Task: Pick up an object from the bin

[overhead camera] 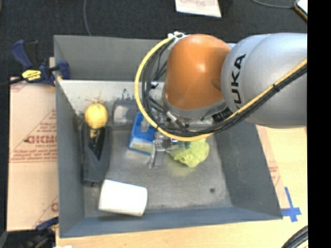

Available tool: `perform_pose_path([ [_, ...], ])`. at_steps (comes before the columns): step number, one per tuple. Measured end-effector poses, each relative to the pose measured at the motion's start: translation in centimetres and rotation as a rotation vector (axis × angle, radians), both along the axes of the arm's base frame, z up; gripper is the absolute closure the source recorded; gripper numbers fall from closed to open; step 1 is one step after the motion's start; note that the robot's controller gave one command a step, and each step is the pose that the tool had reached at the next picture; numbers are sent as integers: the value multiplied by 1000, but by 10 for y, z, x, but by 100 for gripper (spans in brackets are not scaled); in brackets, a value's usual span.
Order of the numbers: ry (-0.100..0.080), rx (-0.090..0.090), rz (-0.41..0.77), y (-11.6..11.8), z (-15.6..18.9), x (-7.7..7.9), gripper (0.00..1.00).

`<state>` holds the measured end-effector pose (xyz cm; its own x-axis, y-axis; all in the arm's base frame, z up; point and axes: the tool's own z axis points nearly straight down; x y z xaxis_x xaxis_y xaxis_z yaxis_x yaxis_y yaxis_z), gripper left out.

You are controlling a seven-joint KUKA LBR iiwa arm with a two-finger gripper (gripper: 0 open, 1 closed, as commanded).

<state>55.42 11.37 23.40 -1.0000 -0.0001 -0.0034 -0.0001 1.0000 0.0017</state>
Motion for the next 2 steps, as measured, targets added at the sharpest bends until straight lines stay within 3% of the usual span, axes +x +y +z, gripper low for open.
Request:
perform_pose_path([
  [1, -8, -2, 172, -38, -151, 80, 0],
  [2, -2, 0, 285, -36, -148, 75, 0],
])
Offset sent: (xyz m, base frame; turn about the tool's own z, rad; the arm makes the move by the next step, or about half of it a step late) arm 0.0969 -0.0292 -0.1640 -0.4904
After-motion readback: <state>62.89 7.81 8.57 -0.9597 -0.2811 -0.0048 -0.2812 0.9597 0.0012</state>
